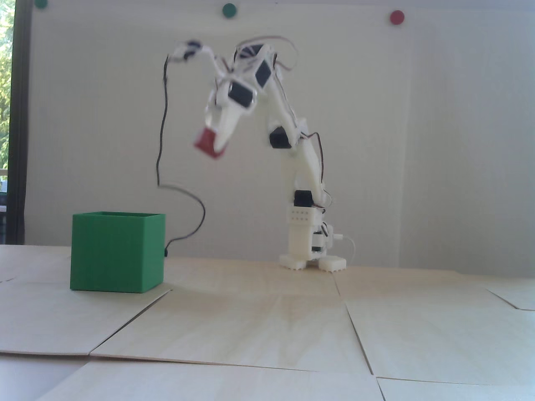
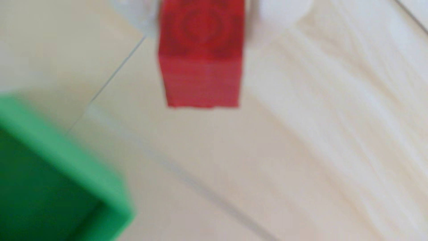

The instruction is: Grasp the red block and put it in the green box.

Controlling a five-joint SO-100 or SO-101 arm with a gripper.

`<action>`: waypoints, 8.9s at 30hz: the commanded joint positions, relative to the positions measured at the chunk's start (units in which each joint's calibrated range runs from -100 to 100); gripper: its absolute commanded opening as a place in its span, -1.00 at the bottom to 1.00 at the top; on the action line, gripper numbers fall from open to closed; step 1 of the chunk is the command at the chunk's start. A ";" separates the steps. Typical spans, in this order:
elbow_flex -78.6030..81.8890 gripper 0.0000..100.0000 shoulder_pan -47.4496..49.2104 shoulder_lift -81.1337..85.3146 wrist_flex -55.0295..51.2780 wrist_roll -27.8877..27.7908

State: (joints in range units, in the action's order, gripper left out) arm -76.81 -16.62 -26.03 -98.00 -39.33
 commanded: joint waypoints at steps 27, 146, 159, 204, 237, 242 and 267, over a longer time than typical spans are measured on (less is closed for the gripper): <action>15.85 -0.95 -20.09 7.67 -1.41 -20.75; 80.81 -0.88 -9.80 44.70 49.35 -9.09; 116.21 -0.95 5.40 66.65 37.97 -8.93; 173.44 -0.95 24.78 123.97 20.09 -5.49; 173.44 -0.95 24.95 124.29 20.18 -5.49; 173.44 -0.95 24.95 124.29 20.18 -5.49; 173.44 -0.95 24.95 124.29 20.18 -5.49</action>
State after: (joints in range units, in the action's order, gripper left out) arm 96.69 7.76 97.92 -75.21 -45.24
